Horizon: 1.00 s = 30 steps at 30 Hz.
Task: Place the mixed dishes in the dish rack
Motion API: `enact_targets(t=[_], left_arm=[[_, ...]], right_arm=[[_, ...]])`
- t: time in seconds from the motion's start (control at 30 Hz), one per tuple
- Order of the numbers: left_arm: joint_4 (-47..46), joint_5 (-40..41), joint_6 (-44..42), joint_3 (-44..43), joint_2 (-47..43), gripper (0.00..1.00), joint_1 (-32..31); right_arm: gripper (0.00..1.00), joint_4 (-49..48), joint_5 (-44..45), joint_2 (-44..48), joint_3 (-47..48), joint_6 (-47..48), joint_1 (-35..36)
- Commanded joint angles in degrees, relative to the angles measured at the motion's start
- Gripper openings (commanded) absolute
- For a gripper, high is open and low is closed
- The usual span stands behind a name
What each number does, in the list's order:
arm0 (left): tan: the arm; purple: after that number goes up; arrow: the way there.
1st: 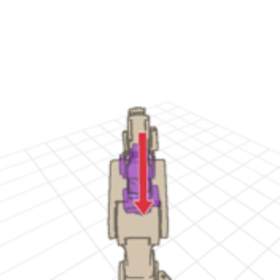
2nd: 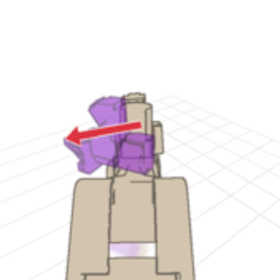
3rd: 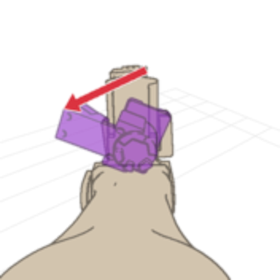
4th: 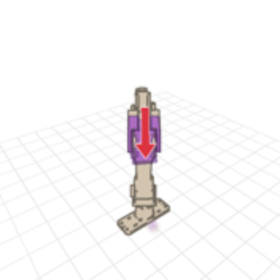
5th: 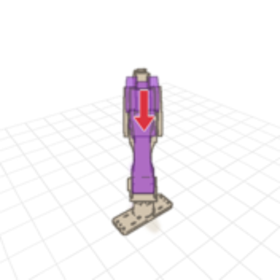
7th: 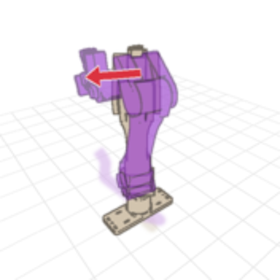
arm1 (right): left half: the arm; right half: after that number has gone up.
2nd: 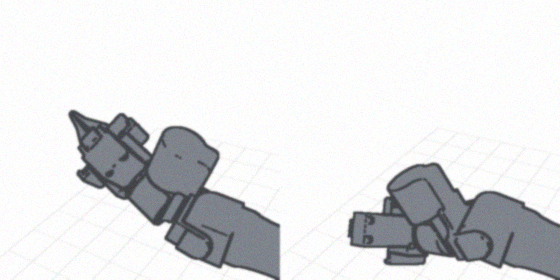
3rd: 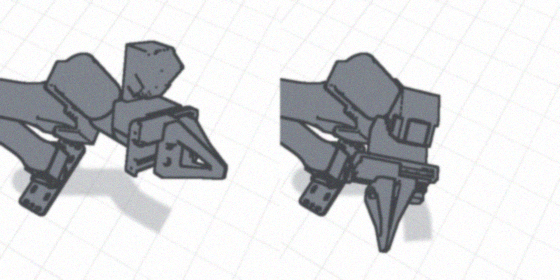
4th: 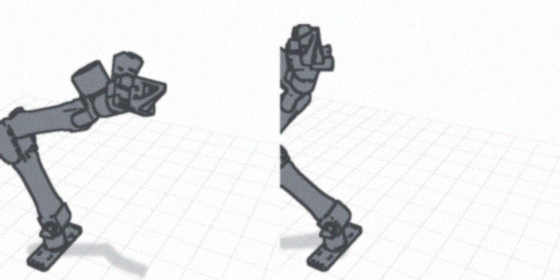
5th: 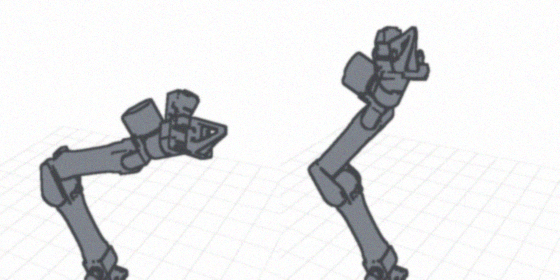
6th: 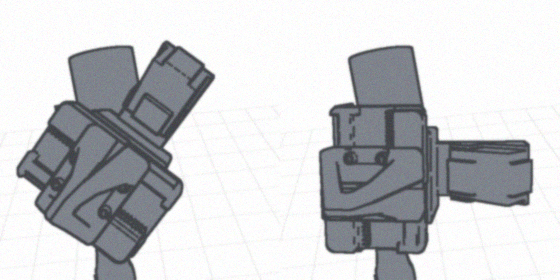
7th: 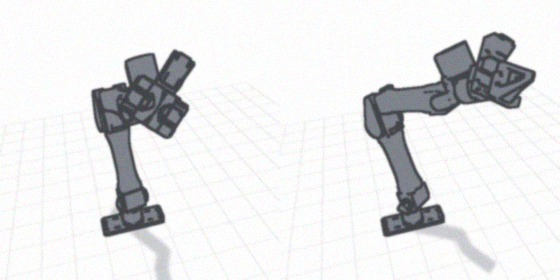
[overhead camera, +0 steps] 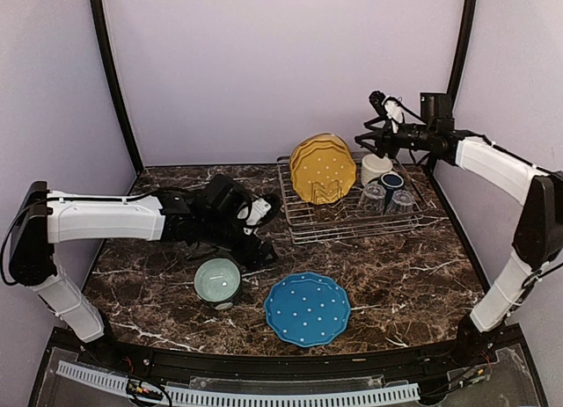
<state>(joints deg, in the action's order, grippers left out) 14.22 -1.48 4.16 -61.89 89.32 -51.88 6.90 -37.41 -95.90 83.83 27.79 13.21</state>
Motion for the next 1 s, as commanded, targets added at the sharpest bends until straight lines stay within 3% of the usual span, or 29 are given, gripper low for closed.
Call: enact_targets(t=[0.0,0.2,0.37,0.77,0.97], left_arm=[[8.67,-8.53,0.74,-6.44,6.34,0.84,-0.20],[13.29,-14.14,-0.17,-12.82,14.62,0.77,-0.70],[14.86,-17.74,-2.24,-16.34,20.66,0.65,-0.94],[16.66,-19.62,-5.15,-20.12,28.17,0.46,-1.02],[16.61,-21.37,-5.32,-19.91,29.21,0.27,-1.01]], right_arm=[[0.60,0.47,5.50,6.26,-8.37,-10.90,5.04],[0.61,5.38,11.91,12.10,-14.34,-12.13,10.82],[0.60,7.84,13.29,15.33,-18.00,-13.58,12.20],[0.55,6.99,13.00,13.50,-19.80,-17.29,16.41],[0.54,6.99,13.50,12.89,-20.29,-17.44,16.92]])
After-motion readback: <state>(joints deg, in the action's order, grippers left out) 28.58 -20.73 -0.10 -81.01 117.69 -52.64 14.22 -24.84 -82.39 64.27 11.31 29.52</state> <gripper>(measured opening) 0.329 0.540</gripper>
